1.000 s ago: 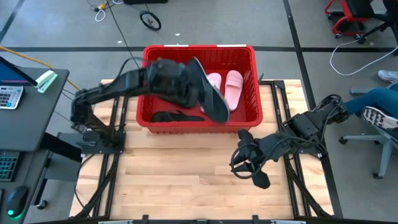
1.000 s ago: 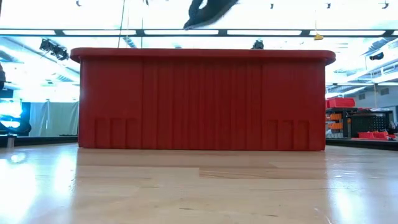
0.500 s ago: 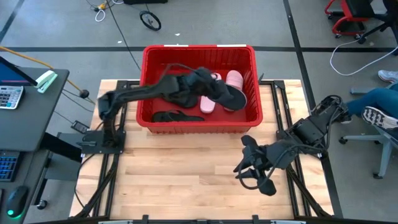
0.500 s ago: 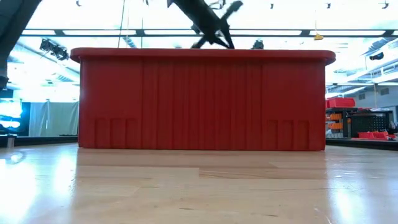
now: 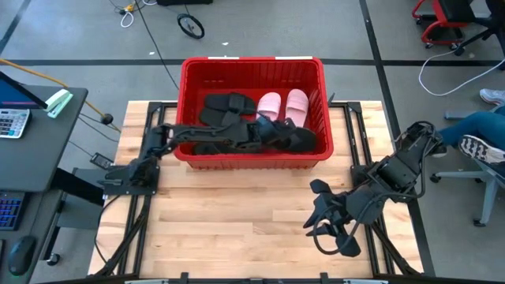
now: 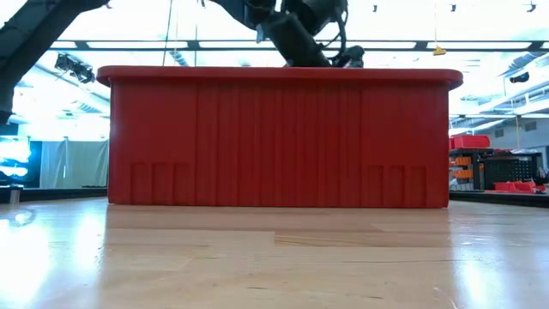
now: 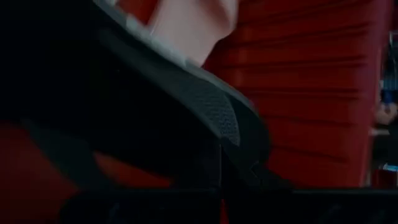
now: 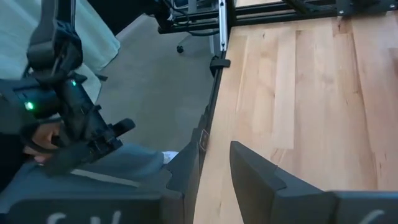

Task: Pick and place slides into bin
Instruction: Put the black slides into the red bin, then return to Home Position

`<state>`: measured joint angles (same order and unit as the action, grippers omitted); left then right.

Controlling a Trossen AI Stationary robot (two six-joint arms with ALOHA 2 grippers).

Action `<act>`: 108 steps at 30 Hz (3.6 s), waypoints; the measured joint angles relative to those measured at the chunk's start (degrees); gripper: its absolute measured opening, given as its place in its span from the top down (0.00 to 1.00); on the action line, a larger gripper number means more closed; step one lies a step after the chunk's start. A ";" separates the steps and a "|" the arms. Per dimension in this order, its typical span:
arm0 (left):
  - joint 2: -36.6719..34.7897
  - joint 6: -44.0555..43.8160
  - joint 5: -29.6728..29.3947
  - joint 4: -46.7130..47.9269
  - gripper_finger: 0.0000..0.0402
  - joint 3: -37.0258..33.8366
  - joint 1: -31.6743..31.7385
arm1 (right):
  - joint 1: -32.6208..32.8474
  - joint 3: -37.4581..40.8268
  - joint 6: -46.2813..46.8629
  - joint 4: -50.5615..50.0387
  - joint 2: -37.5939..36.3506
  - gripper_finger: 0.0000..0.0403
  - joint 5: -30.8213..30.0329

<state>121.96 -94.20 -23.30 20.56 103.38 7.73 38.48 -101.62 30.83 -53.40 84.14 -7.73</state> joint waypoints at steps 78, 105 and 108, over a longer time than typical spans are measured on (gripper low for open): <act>5.96 23.12 31.33 1.88 0.53 0.08 6.53 | 6.73 0.00 2.60 -4.44 -8.72 0.75 -11.69; -11.94 41.34 26.15 14.76 0.58 0.10 9.31 | 7.43 0.00 17.50 -26.04 -12.10 0.75 -22.29; -16.20 42.66 25.96 15.82 0.58 0.10 9.36 | 7.46 0.00 19.17 -27.68 -13.45 0.75 -23.37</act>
<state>105.76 -51.53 2.66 36.38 103.48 17.09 45.93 -101.62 50.00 -81.08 70.68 -31.09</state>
